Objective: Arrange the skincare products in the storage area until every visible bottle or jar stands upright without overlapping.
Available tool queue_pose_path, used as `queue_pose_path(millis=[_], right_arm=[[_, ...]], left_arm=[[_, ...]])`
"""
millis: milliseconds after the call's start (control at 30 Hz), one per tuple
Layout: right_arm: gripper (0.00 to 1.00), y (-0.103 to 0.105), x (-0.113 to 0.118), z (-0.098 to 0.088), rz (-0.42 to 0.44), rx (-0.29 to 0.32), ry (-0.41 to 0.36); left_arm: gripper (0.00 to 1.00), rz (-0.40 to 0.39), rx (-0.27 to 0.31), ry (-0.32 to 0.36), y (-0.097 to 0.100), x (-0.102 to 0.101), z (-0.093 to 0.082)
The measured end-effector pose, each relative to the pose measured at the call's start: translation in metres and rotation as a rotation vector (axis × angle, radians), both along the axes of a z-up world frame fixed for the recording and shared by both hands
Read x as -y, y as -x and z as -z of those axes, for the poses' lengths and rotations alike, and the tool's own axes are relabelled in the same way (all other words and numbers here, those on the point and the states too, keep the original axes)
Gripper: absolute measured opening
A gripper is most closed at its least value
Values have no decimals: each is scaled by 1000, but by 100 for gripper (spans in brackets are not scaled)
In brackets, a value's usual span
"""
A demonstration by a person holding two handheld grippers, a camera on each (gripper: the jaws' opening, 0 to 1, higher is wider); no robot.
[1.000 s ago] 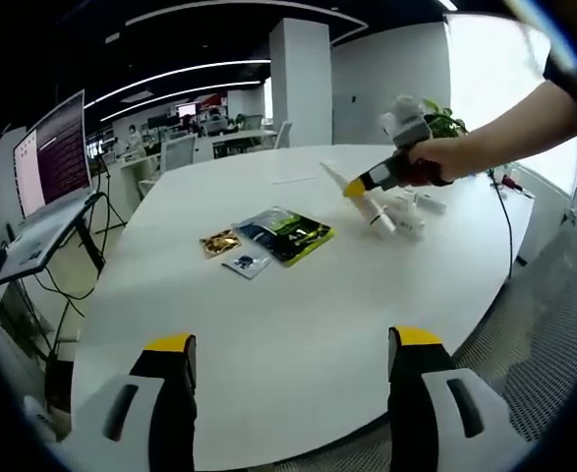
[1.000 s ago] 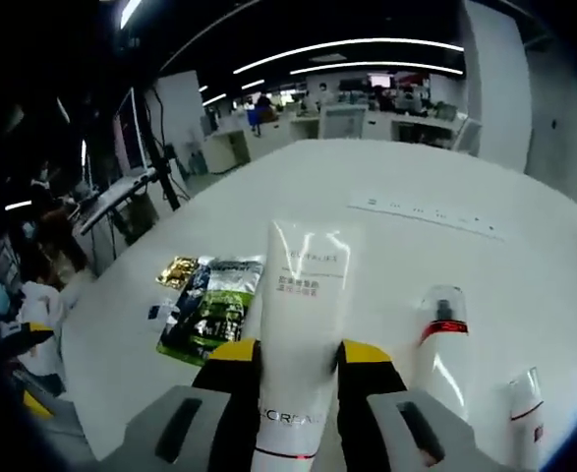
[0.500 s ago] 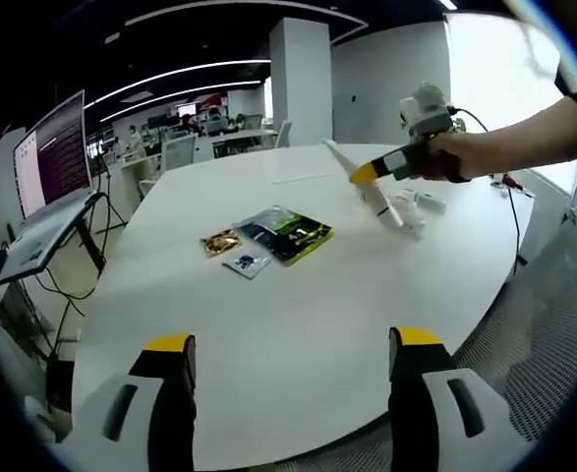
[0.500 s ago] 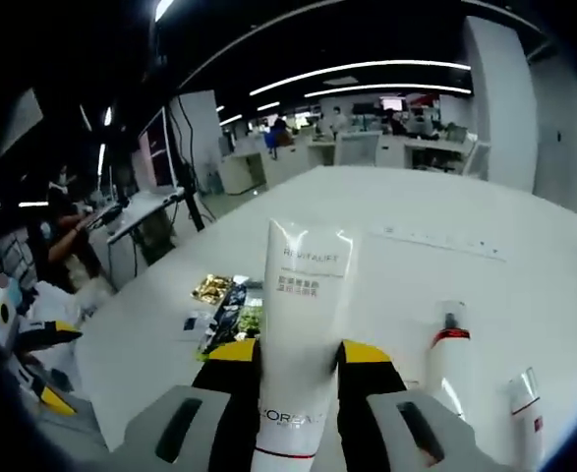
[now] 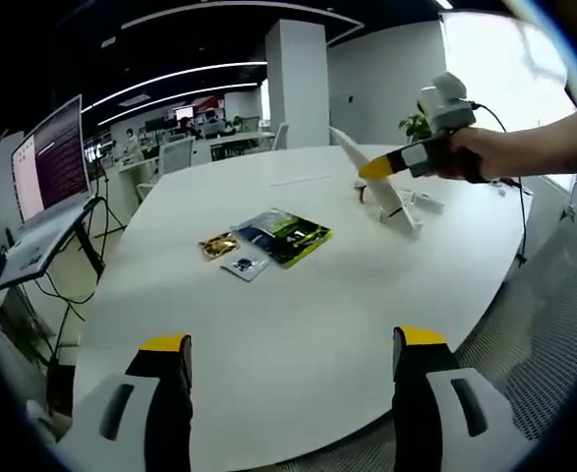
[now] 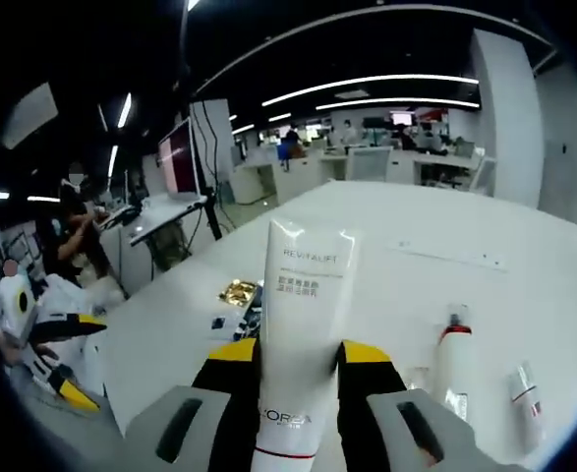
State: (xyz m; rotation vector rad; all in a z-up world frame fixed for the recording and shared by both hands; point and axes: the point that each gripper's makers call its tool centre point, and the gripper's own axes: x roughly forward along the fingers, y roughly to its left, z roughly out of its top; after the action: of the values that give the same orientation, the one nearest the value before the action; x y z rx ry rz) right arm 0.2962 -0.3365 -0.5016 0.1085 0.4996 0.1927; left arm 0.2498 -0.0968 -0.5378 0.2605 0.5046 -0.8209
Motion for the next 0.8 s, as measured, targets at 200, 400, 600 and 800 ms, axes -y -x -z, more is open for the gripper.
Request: queue_pose_path(millis=[200, 400, 600, 800], right_arm=[[20, 11, -9, -9, -17, 20, 7], [20, 27, -13, -16, -23, 41, 4], [20, 37, -18, -19, -30, 51, 6], [20, 48, -27, -28, -47, 68, 17]], left_arm=[[81, -9, 1, 21, -1, 1, -3], [83, 0, -27, 65, 3, 6, -5], [87, 15, -60, 112, 6, 11, -8], [93, 137, -76, 75, 18, 19, -6]])
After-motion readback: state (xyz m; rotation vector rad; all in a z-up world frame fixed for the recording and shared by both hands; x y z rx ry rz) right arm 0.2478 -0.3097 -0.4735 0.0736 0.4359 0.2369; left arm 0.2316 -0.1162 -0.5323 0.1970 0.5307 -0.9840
